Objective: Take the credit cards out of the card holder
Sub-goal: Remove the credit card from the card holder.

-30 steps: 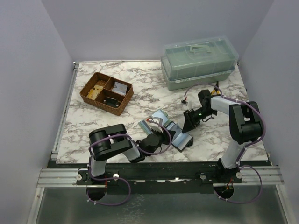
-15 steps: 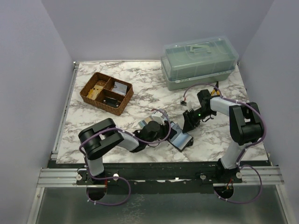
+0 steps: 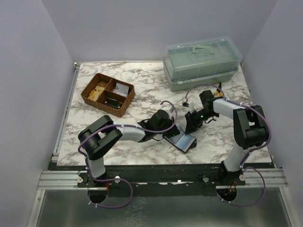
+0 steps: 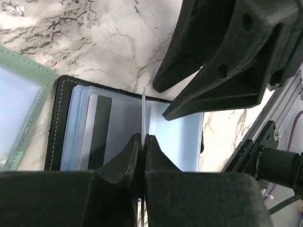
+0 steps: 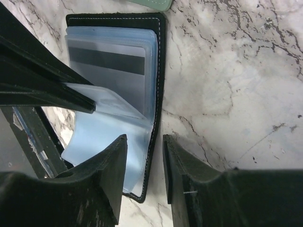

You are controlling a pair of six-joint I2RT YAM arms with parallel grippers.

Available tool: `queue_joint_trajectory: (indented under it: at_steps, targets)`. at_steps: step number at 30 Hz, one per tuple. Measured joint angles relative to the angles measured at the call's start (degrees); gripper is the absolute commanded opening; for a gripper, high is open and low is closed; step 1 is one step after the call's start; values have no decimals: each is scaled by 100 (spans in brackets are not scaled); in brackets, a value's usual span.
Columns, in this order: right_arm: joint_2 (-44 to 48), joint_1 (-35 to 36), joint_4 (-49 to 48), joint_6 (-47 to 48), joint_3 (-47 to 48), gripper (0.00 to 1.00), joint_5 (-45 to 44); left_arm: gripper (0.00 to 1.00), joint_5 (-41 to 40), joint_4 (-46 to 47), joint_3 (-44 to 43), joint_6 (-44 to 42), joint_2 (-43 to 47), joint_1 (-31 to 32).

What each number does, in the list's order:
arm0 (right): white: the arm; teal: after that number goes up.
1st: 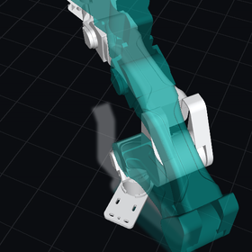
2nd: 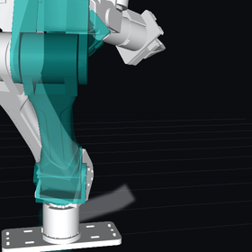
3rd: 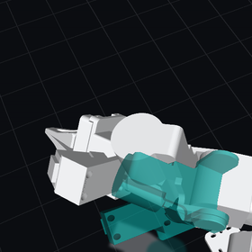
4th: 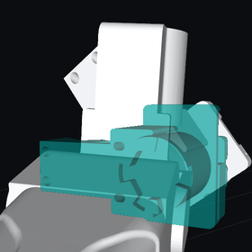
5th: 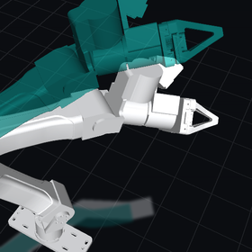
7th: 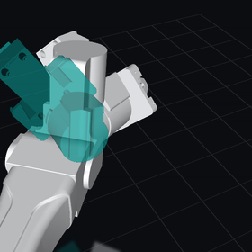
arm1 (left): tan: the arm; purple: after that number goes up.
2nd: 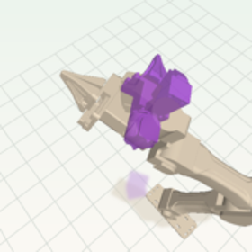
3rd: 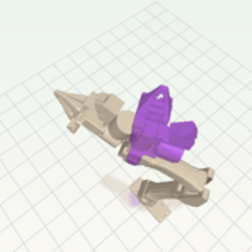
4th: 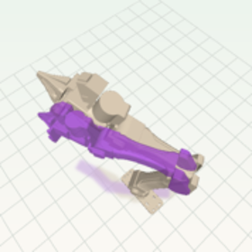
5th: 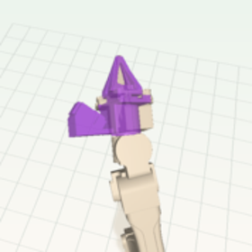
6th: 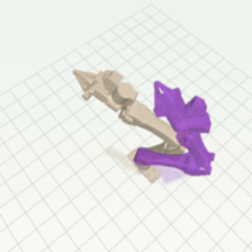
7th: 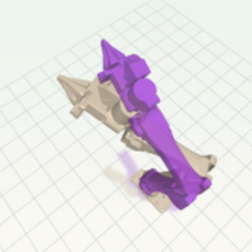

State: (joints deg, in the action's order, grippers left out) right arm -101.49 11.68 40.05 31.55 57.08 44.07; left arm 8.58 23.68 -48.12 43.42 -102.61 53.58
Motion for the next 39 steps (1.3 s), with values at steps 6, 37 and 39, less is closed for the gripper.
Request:
queue_joint_trajectory:
  at_steps: [6,37,39]
  targets:
    - [592,0,-17,-66,-39,55,-315,0,7,-286,-7,118,81,-33]
    - [1215,-612,-1196,-2909,-503,46,2411,0,-3375,1156,188,1484,376,542]
    - [1213,-601,-1445,-3112,-608,46,2465,0,-3375,1506,354,1478,376,542]
